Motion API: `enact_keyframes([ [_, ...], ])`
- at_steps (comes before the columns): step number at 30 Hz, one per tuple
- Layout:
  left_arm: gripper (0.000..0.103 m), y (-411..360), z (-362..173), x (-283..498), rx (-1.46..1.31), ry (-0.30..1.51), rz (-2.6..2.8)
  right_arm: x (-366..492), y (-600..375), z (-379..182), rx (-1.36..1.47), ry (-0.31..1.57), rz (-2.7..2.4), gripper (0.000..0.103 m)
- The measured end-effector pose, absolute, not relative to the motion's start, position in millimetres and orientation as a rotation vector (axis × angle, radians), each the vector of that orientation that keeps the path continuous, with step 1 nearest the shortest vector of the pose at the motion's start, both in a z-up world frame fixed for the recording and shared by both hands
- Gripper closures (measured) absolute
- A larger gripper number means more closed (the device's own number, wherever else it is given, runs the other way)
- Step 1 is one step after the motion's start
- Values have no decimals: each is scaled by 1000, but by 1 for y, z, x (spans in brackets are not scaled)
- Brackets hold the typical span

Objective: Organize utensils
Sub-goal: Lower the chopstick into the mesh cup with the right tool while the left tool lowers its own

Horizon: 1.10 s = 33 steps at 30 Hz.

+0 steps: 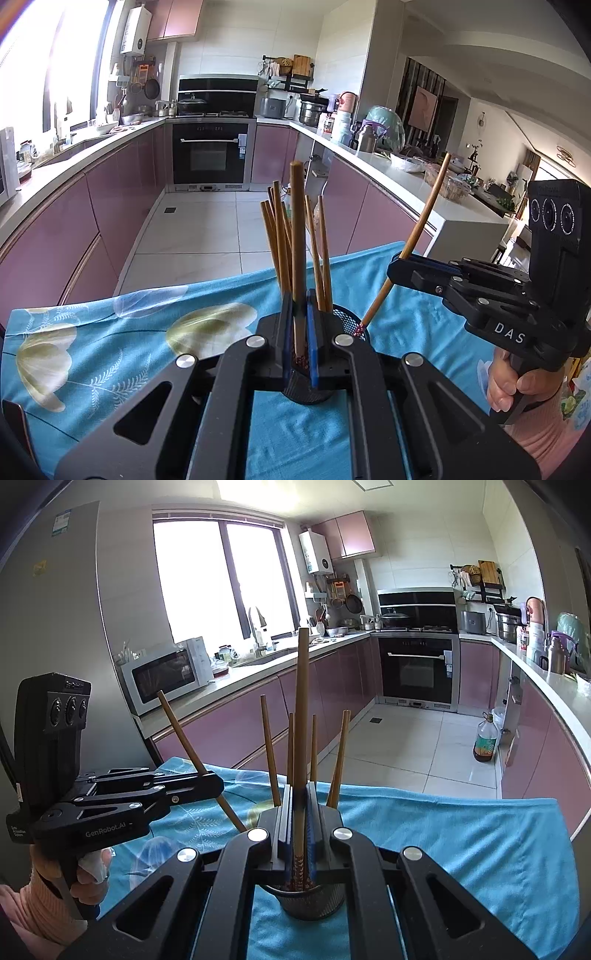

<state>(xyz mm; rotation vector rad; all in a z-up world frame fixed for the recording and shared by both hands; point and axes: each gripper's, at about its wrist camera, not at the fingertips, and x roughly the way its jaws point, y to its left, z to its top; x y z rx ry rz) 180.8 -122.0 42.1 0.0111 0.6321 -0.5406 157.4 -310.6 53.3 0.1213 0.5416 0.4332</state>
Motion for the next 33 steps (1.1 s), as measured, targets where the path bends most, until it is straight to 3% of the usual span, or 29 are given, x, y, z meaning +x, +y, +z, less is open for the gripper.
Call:
enact_keyframes([
  [33, 95, -119, 27, 187, 21, 656, -542, 165, -313, 40, 119, 577, 446, 97],
])
